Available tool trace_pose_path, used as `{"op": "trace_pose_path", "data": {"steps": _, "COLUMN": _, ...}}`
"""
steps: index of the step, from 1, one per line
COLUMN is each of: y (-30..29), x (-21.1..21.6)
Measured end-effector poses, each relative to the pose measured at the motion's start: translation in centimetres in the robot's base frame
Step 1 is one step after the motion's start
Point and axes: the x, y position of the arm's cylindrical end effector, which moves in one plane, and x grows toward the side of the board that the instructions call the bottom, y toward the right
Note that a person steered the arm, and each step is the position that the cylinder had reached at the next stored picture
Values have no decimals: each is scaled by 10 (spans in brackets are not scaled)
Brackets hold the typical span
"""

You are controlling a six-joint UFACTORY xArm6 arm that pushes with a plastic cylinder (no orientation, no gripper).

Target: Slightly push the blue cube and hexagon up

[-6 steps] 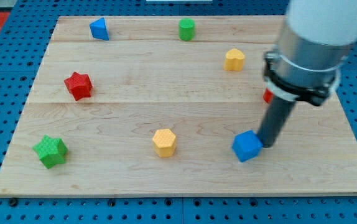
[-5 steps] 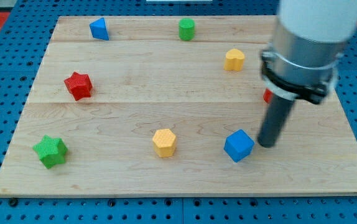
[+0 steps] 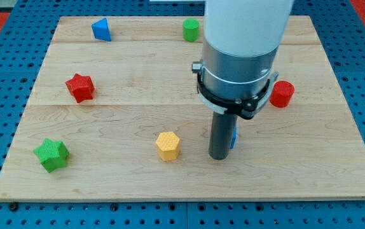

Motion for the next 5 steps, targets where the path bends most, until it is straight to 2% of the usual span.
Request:
{"op": "trace_pose_path", "data": {"steps": 1, "y": -19, "x": 16}}
{"op": "trace_pose_path", "data": {"steps": 2, "y": -65, "x": 3}}
{"op": "trace_pose_path", "data": {"steps": 3, "y": -100, "x": 17}}
{"op": "trace_pose_path", "data": {"steps": 4, "y": -123, "x": 67}}
{"op": "trace_pose_path", "data": {"steps": 5, "y": -193, "x": 59}}
